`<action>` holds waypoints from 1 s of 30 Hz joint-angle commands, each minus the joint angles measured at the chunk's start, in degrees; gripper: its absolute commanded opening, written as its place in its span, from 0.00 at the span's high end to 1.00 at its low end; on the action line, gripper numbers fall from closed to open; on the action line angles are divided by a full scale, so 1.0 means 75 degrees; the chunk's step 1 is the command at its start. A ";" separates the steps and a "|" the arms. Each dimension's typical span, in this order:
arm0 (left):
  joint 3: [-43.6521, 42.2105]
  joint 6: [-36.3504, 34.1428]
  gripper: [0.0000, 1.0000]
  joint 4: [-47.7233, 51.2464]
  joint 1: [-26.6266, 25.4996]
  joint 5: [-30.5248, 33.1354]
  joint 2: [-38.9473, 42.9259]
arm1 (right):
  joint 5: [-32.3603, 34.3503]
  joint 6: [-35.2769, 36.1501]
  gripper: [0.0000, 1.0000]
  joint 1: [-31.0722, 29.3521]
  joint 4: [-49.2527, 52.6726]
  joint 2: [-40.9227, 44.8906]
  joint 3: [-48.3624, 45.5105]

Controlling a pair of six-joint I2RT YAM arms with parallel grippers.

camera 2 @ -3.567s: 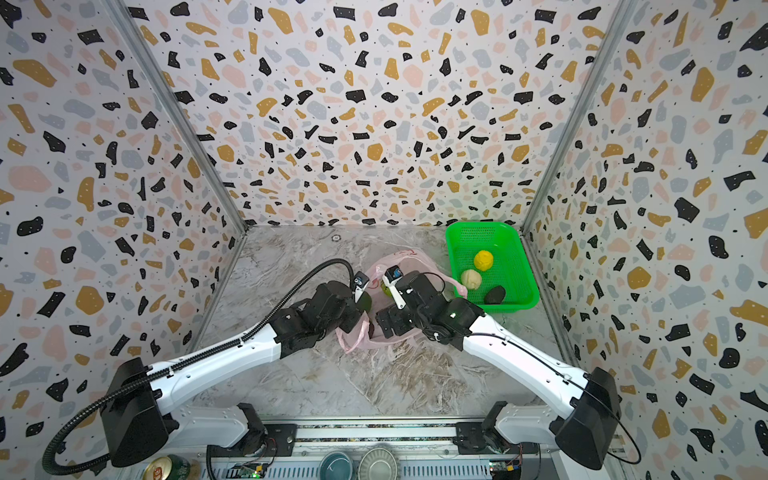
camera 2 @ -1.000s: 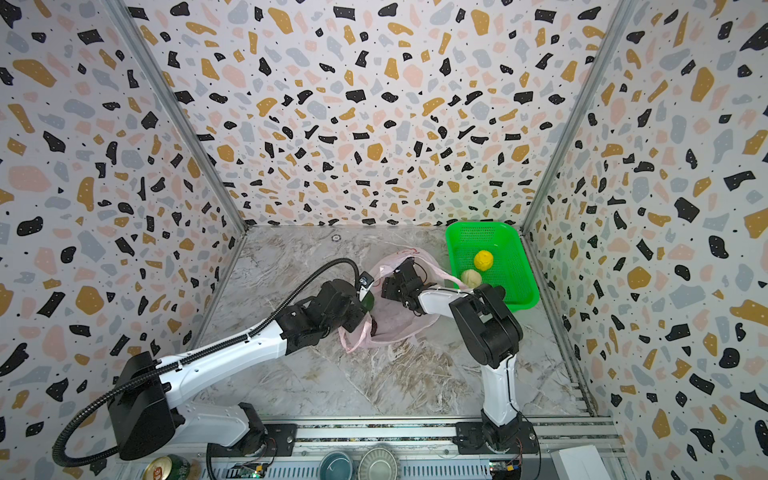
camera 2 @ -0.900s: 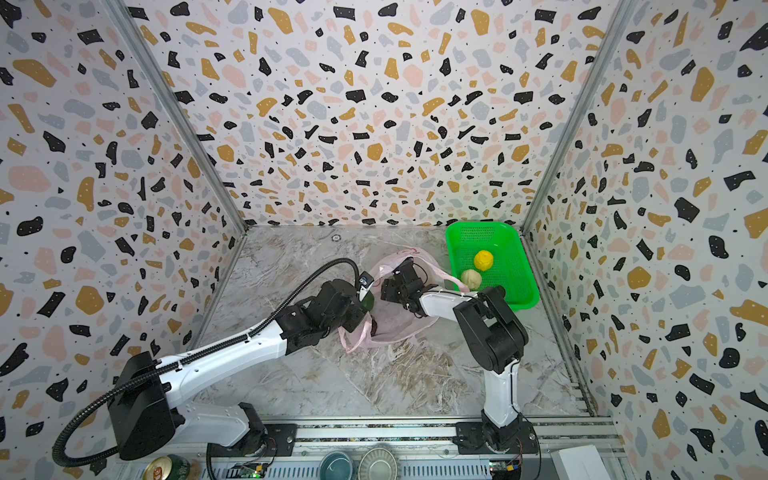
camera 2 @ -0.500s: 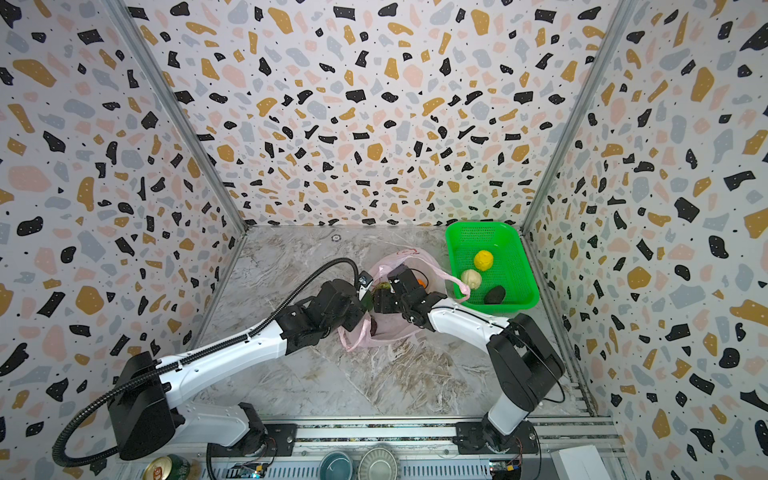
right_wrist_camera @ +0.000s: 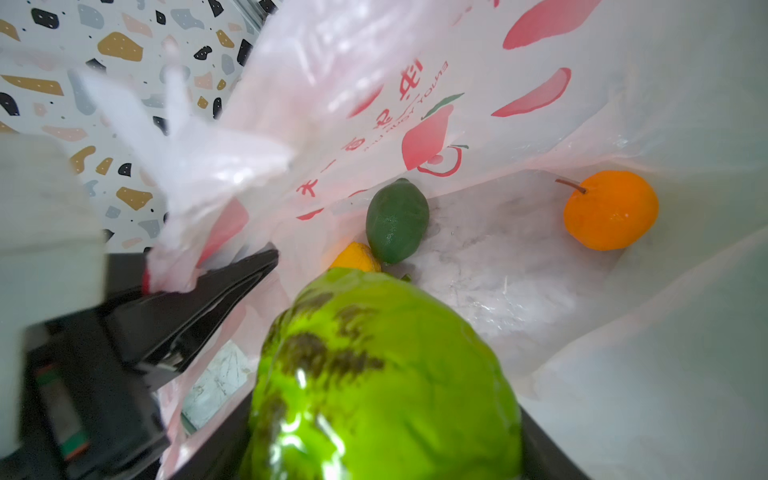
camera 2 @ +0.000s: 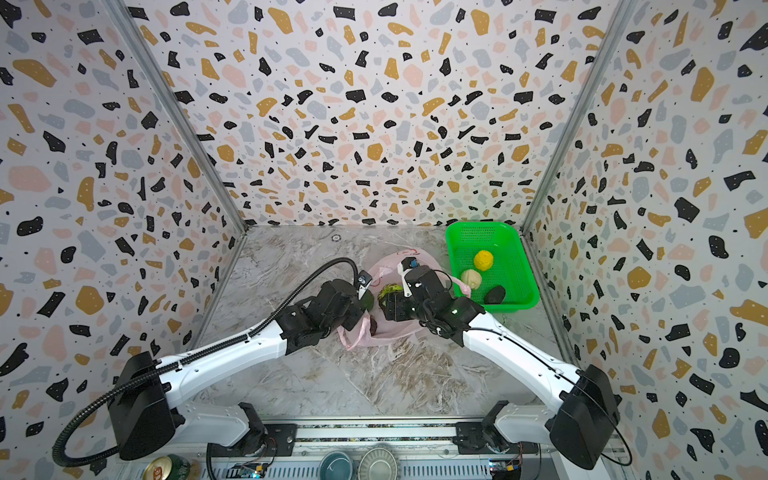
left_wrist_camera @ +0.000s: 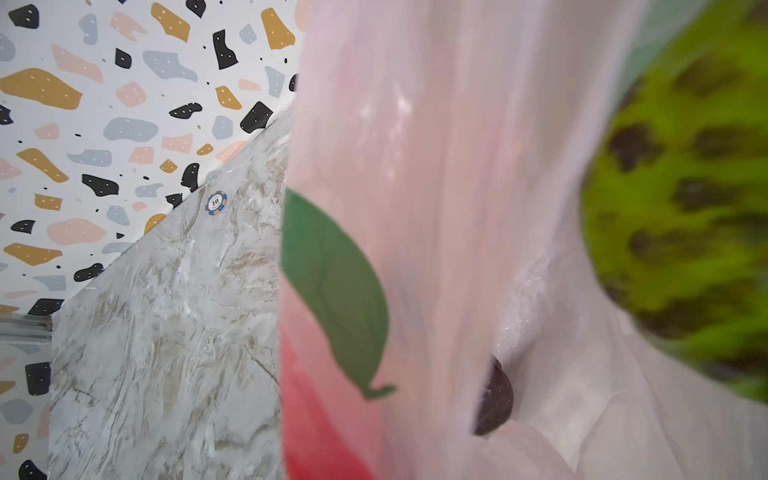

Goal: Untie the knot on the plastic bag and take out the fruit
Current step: 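Lift the green spotted custard apple out and carry it over the basket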

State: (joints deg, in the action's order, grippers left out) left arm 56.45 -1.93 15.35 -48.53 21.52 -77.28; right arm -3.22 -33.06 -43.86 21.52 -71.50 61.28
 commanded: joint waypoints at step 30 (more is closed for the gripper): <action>0.0106 -0.0119 1.00 -0.0148 -0.0014 -0.0002 -0.0095 | -0.0440 0.1490 0.43 0.5070 -0.0440 -0.0353 0.1022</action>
State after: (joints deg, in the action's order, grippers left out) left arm 56.45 -2.37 15.33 -48.56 21.52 -78.02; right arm -5.91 -23.99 -8.40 21.58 -73.34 70.37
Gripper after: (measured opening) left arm 0.047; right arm 0.738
